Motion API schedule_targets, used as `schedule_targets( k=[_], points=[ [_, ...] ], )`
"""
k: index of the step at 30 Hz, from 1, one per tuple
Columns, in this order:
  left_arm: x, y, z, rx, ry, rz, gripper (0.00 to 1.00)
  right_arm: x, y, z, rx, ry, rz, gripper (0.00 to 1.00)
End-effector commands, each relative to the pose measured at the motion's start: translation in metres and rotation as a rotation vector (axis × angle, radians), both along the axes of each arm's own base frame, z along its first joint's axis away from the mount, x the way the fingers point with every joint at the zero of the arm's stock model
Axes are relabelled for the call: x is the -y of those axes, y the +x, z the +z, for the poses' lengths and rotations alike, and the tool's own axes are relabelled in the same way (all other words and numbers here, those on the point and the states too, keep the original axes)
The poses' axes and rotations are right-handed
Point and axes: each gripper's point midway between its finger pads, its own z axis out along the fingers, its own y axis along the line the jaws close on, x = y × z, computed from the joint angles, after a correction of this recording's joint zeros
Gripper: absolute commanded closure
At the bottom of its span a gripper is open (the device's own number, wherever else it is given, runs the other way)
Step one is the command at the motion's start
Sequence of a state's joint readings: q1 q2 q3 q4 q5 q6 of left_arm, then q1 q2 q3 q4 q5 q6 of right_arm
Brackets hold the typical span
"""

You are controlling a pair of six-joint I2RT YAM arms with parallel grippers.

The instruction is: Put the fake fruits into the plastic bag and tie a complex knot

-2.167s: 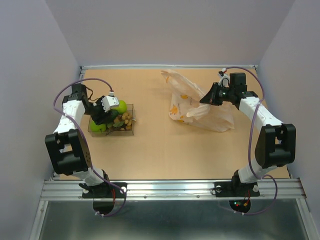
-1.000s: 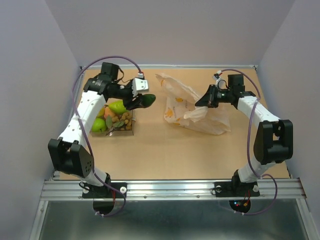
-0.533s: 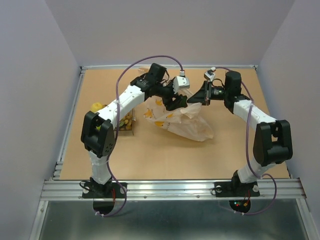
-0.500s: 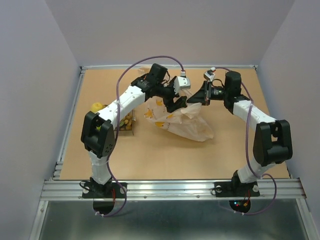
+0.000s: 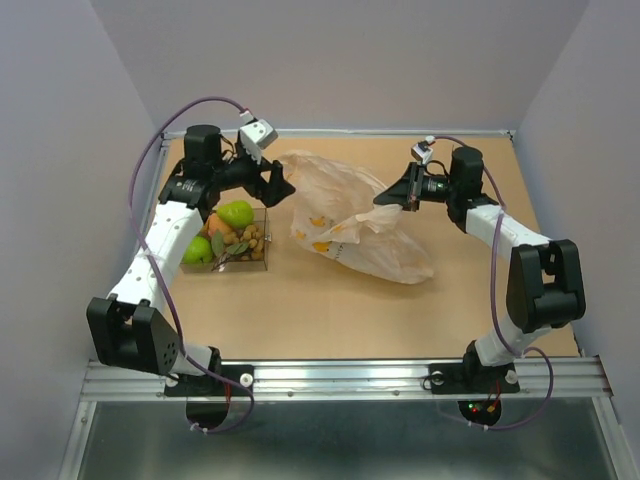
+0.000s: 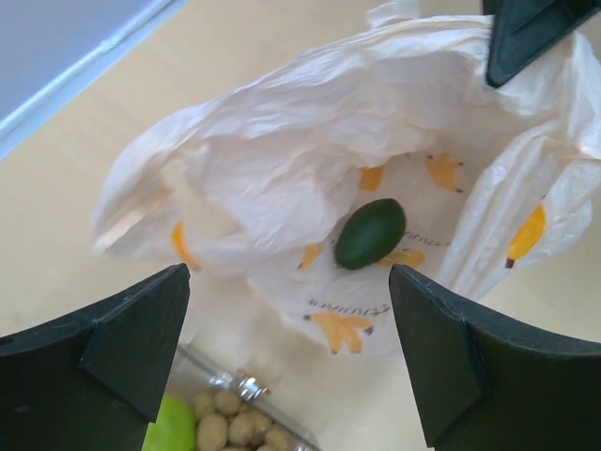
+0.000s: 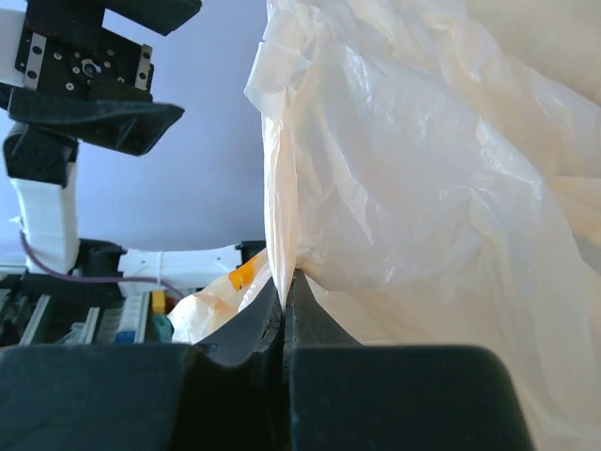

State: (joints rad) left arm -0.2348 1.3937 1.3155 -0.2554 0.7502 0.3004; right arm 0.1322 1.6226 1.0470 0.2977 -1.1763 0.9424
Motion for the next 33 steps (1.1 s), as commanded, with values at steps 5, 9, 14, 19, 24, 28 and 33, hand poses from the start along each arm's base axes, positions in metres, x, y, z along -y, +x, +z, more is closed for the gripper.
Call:
schedule_targets(
  k=[5, 9, 14, 19, 24, 28, 33],
  points=[
    [-0.115, 0.016, -0.045, -0.05, 0.391, 0.24, 0.01, 0.007, 0.007, -0.019, 0.097, -0.109, -0.093, 1.0],
    [-0.146, 0.02, -0.059, -0.047, 0.547, 0.259, 0.01, 0.012, 0.009, -0.034, 0.121, -0.18, -0.119, 0.99],
    [-0.15, 0.022, -0.091, -0.13, 0.636, 0.163, 0.01, 0.016, 0.009, -0.044, 0.11, -0.216, -0.136, 1.0],
    [-0.146, 0.034, -0.115, -0.168, 0.633, 0.124, 0.01, 0.016, 0.007, -0.047, 0.105, -0.224, -0.13, 1.0],
    [-0.144, 0.042, -0.127, -0.192, 0.635, 0.102, 0.01, 0.016, 0.007, -0.047, 0.102, -0.227, -0.124, 0.99],
    [-0.143, 0.045, -0.141, -0.225, 0.637, 0.09, 0.01, 0.016, 0.008, -0.048, 0.097, -0.228, -0.121, 0.99],
    [-0.142, 0.045, -0.15, -0.242, 0.631, 0.088, 0.02, 0.015, 0.009, -0.05, 0.091, -0.229, -0.114, 0.99]
  ],
)
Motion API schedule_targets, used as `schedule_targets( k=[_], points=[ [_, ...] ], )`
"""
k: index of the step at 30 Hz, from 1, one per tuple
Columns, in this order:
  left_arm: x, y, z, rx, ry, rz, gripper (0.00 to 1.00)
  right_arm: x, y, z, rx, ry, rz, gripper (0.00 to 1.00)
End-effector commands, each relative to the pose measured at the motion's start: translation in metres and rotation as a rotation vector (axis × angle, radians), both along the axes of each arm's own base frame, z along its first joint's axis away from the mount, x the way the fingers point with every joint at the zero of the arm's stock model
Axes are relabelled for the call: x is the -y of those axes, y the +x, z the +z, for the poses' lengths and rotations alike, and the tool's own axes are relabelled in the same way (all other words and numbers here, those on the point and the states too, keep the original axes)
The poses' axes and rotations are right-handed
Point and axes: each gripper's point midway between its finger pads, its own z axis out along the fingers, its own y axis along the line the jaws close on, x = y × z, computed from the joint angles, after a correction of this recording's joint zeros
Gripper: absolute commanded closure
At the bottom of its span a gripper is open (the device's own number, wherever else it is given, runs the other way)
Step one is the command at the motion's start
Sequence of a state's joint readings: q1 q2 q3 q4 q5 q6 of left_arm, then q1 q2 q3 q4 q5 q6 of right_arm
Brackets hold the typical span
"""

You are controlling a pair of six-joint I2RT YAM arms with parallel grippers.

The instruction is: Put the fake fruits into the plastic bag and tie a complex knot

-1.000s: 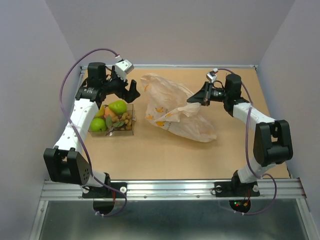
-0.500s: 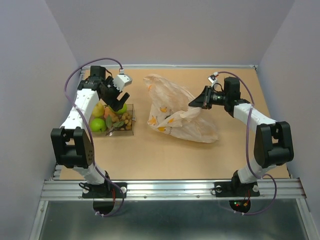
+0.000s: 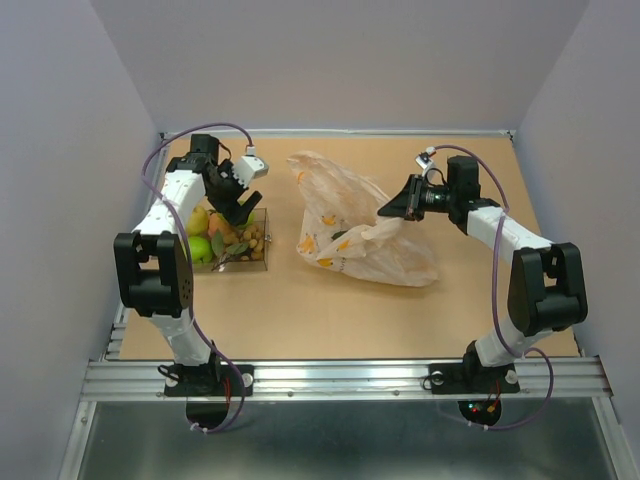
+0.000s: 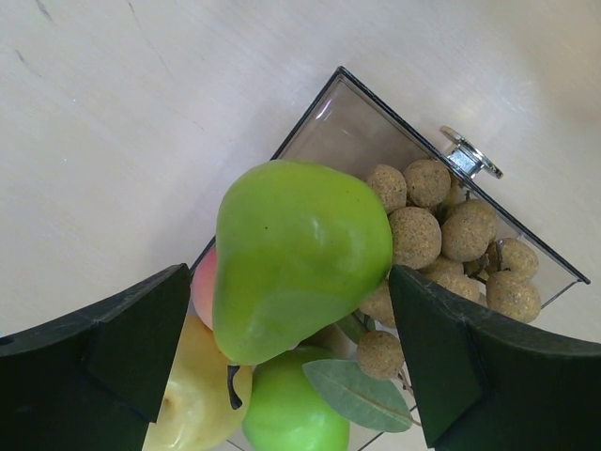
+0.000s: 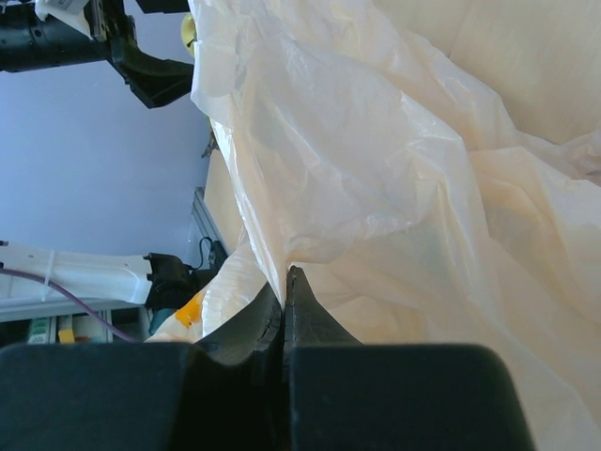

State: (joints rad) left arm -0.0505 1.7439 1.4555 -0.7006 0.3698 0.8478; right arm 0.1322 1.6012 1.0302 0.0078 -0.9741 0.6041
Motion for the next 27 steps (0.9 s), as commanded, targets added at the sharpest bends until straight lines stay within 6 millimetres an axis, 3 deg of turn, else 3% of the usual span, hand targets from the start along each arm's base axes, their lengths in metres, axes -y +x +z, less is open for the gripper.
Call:
schedule_targets(
  k=[1, 5, 14, 19, 21, 23, 25, 27],
  points=[
    [0.007, 0.005, 0.007, 0.015, -0.024, -0.025, 0.07, 0.0, 0.001, 0.005, 0.041, -0.008, 0.008, 1.0],
    [0.012, 0.004, 0.009, -0.002, -0.054, -0.035, 0.21, 0.0, 0.002, 0.003, 0.039, -0.01, 0.009, 1.0],
    [0.015, 0.0, 0.012, -0.018, -0.077, -0.03, 0.31, 0.0, 0.003, 0.001, 0.038, -0.013, 0.013, 0.99],
    [0.017, 0.007, 0.035, 0.027, -0.089, -0.029, 0.41, 0.0, 0.004, 0.003, 0.043, -0.013, 0.009, 0.99],
    [0.015, 0.009, 0.039, 0.038, -0.082, -0.026, 0.38, 0.0, 0.004, 0.003, 0.043, -0.012, 0.014, 1.0],
    [0.015, 0.007, 0.038, 0.034, -0.076, -0.026, 0.27, 0.0, 0.004, 0.002, 0.04, -0.013, 0.013, 0.99],
    [0.013, 0.007, 0.031, 0.023, -0.066, -0.024, 0.19, 0.0, 0.004, 0.002, 0.041, -0.013, 0.014, 1.0],
    [0.012, 0.003, 0.023, 0.003, -0.062, -0.023, 0.18, 0.0, 0.005, 0.002, 0.043, -0.012, 0.013, 1.0]
  ],
)
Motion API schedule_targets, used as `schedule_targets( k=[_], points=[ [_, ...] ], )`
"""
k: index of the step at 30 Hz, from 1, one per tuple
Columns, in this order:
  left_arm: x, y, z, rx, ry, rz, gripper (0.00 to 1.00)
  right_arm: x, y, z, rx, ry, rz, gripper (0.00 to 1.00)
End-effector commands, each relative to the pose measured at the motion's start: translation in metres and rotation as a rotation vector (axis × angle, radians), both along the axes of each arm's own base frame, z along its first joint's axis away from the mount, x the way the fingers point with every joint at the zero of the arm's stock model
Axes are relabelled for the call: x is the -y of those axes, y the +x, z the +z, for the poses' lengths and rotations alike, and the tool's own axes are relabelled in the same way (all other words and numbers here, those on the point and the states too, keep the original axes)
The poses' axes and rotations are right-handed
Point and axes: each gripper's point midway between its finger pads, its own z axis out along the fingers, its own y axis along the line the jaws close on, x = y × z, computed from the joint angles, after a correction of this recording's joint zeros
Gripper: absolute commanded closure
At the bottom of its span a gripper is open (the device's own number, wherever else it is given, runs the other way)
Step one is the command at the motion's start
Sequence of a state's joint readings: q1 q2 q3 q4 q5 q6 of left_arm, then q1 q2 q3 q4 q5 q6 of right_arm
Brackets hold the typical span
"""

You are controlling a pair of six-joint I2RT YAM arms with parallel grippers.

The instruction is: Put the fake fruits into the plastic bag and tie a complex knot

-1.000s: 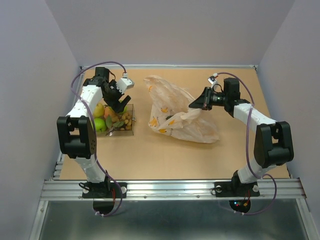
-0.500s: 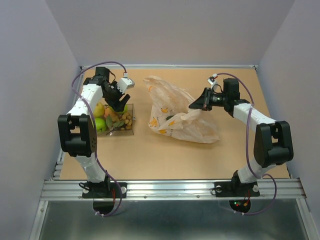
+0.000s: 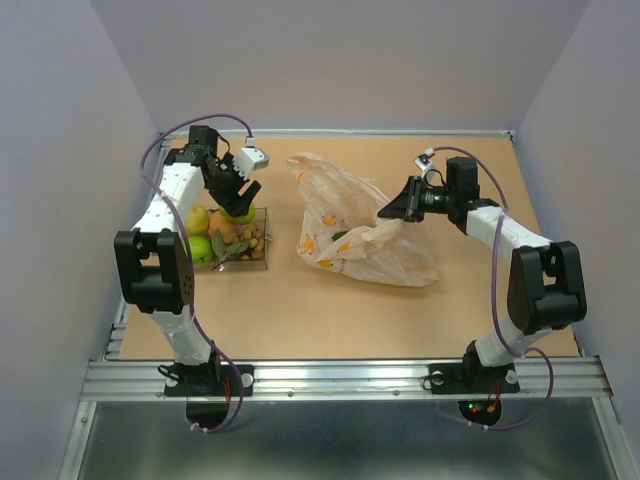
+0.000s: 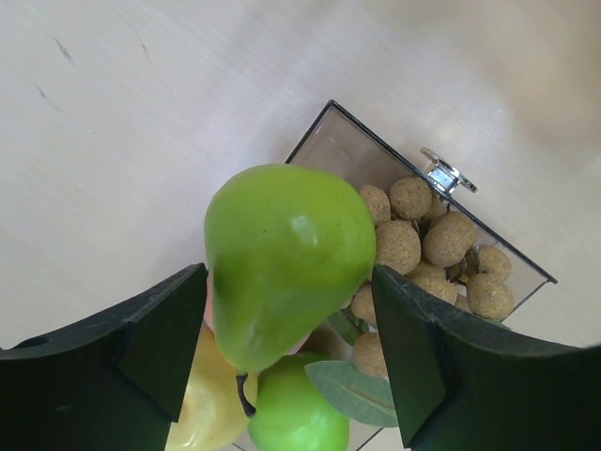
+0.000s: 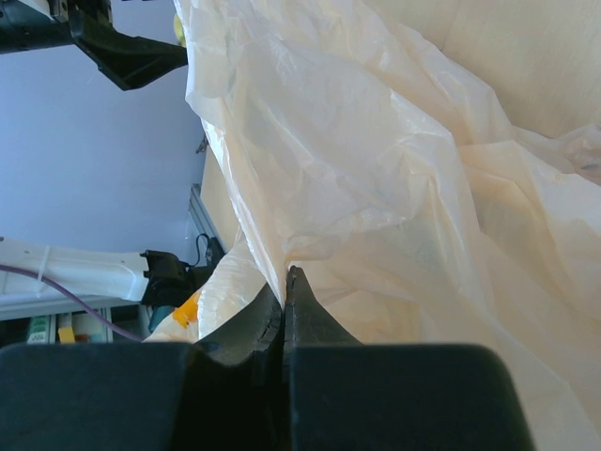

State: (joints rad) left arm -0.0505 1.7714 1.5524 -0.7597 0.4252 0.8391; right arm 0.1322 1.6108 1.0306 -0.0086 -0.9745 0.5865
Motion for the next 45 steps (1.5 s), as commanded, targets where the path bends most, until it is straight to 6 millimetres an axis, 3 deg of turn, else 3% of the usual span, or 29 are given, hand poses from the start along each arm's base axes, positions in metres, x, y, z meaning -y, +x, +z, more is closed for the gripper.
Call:
schedule_targets(
  k=[1, 6, 11, 12, 19, 25, 27, 33, 34, 37, 38, 39, 41, 42, 43, 44, 45],
  points=[
    [0.003, -0.005, -0.001, -0.012, -0.007, -0.008, 0.18, -0.001, 0.005, 0.008, 0.053, -0.003, 0.009, 0.99],
    [0.002, -0.006, -0.014, -0.03, -0.001, -0.003, 0.18, 0.0, 0.006, 0.009, 0.057, -0.003, 0.008, 1.0],
    [0.001, -0.009, -0.026, -0.059, 0.014, 0.001, 0.08, -0.001, 0.006, 0.009, 0.057, -0.001, 0.01, 1.0],
    [0.002, -0.009, -0.027, -0.061, 0.014, 0.0, 0.01, -0.001, 0.006, 0.009, 0.055, -0.001, 0.013, 1.0],
    [0.005, -0.01, -0.04, -0.092, 0.004, 0.006, 0.01, -0.001, 0.007, 0.009, 0.056, -0.001, 0.014, 1.0],
    [0.006, 0.0, -0.021, -0.051, -0.007, 0.016, 0.24, -0.001, 0.007, 0.008, 0.058, -0.003, 0.013, 1.0],
    [0.007, 0.0, -0.011, -0.041, -0.01, 0.018, 0.26, -0.001, 0.007, 0.009, 0.062, -0.004, 0.014, 0.99],
    [0.019, 0.006, 0.056, 0.068, -0.09, 0.023, 0.29, -0.001, 0.008, 0.011, 0.068, -0.003, 0.014, 1.0],
    [0.03, 0.007, 0.079, 0.109, -0.148, -0.008, 0.3, -0.001, 0.008, 0.012, 0.07, -0.003, 0.014, 1.0],
    [0.067, 0.0, 0.111, 0.138, -0.241, -0.082, 0.31, -0.002, 0.009, 0.014, 0.07, 0.001, 0.015, 1.0],
    [0.079, -0.001, 0.116, 0.145, -0.261, -0.106, 0.31, -0.001, 0.009, 0.014, 0.071, 0.002, 0.015, 1.0],
    [0.108, -0.01, 0.12, 0.132, -0.293, -0.155, 0.31, -0.002, 0.009, 0.016, 0.076, 0.004, 0.017, 1.0],
    [0.147, -0.014, 0.123, 0.138, -0.349, -0.226, 0.31, -0.002, 0.01, 0.017, 0.078, 0.005, 0.017, 1.0],
    [0.181, -0.029, 0.121, 0.108, -0.384, -0.281, 0.31, -0.003, 0.009, 0.019, 0.077, 0.01, 0.023, 1.0],
    [0.202, -0.035, 0.12, 0.102, -0.401, -0.311, 0.3, -0.003, 0.009, 0.02, 0.081, 0.011, 0.023, 1.0],
    [0.225, -0.03, 0.117, 0.116, -0.424, -0.334, 0.27, -0.003, 0.009, 0.021, 0.081, 0.012, 0.023, 1.0],
    [0.243, -0.032, 0.117, 0.117, -0.44, -0.351, 0.16, -0.003, 0.009, 0.021, 0.081, 0.012, 0.023, 1.0]
  ],
)
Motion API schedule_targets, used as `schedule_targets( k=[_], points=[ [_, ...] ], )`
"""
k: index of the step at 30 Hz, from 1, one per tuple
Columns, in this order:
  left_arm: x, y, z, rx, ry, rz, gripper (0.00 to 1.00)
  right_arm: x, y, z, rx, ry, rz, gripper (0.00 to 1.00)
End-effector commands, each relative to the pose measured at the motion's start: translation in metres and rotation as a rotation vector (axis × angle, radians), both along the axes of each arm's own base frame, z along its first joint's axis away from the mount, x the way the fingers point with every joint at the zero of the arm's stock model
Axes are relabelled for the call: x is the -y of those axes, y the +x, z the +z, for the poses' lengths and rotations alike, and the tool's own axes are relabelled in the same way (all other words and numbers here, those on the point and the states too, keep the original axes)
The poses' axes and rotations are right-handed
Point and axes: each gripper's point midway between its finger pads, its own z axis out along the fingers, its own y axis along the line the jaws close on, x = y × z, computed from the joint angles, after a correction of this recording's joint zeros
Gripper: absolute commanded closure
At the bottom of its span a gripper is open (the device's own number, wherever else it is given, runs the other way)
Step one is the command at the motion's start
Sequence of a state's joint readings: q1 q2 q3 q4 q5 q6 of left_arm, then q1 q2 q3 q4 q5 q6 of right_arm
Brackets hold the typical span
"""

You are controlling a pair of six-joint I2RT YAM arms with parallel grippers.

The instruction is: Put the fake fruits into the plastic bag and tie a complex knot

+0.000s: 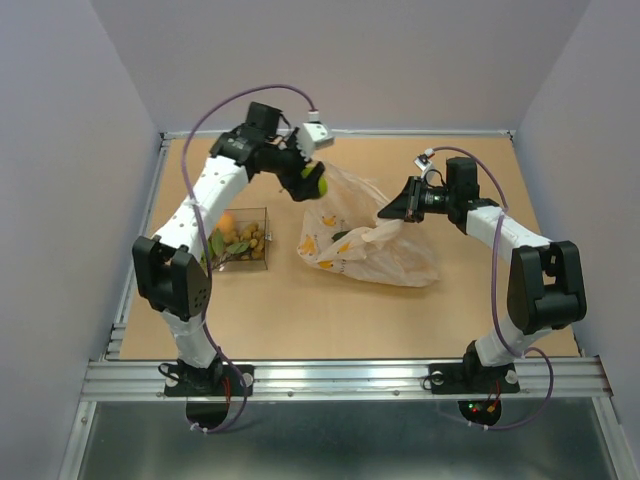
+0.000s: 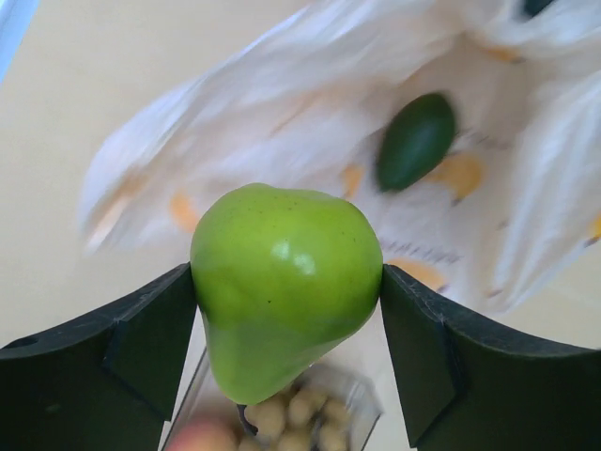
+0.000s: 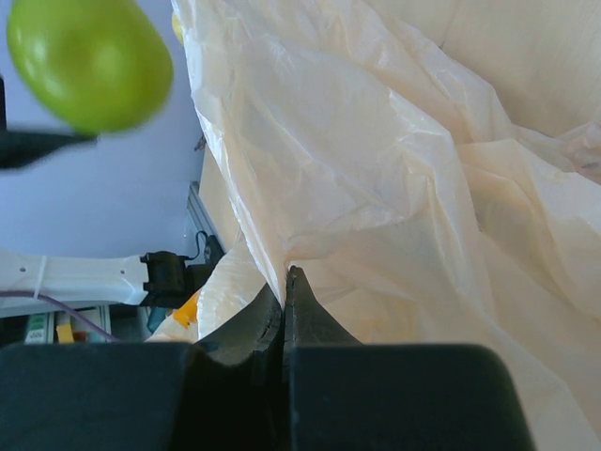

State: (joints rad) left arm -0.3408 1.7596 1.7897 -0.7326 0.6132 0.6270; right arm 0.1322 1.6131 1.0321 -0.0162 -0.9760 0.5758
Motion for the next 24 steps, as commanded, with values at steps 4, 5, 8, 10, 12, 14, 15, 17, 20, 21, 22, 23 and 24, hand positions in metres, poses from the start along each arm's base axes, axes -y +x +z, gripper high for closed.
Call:
schedule_targets(
  k=[4, 5, 8, 10, 12, 14, 15, 17, 20, 21, 22, 23, 24],
  points=[
    [0.138, -0.03, 0.011, 0.008, -0.155, -0.203, 0.01, -0.003, 0.01, 0.024, 0.086, 0.017, 0.017, 1.0],
    [0.139, -0.029, 0.015, 0.013, -0.163, -0.201, 0.01, -0.003, 0.01, 0.024, 0.081, 0.017, 0.019, 1.0],
    [0.124, -0.026, 0.036, 0.065, -0.163, -0.175, 0.01, -0.002, 0.008, 0.022, 0.064, 0.013, 0.018, 1.0],
    [0.097, -0.021, 0.035, 0.073, -0.131, -0.13, 0.01, -0.002, 0.008, 0.019, 0.057, 0.01, 0.014, 1.0],
    [0.064, -0.017, 0.05, 0.117, -0.125, -0.079, 0.01, -0.002, 0.007, 0.018, 0.055, 0.009, 0.016, 1.0],
    [0.033, -0.019, 0.05, 0.119, -0.104, -0.016, 0.01, -0.001, 0.008, 0.017, 0.055, 0.006, 0.011, 0.99],
    [0.016, -0.016, 0.049, 0.119, -0.095, 0.023, 0.01, -0.001, 0.008, 0.018, 0.058, 0.006, 0.01, 1.0],
    [-0.033, -0.004, 0.048, 0.131, -0.058, 0.122, 0.01, -0.001, 0.007, 0.018, 0.061, 0.001, 0.009, 1.0],
    [-0.109, 0.004, 0.034, 0.122, 0.063, 0.266, 0.01, -0.001, 0.007, 0.018, 0.064, -0.001, 0.008, 1.0],
    [-0.126, 0.004, 0.028, 0.112, 0.091, 0.296, 0.01, -0.001, 0.007, 0.018, 0.063, 0.0, 0.01, 1.0],
    [-0.163, 0.007, 0.019, 0.11, 0.152, 0.361, 0.01, -0.001, 0.006, 0.017, 0.062, -0.001, 0.011, 1.0],
    [-0.178, 0.005, 0.012, 0.085, 0.18, 0.392, 0.01, -0.001, 0.006, 0.016, 0.061, -0.001, 0.012, 1.0],
    [-0.202, 0.005, 0.005, 0.068, 0.212, 0.447, 0.01, 0.0, 0.007, 0.015, 0.061, -0.003, 0.008, 1.0]
  ],
)
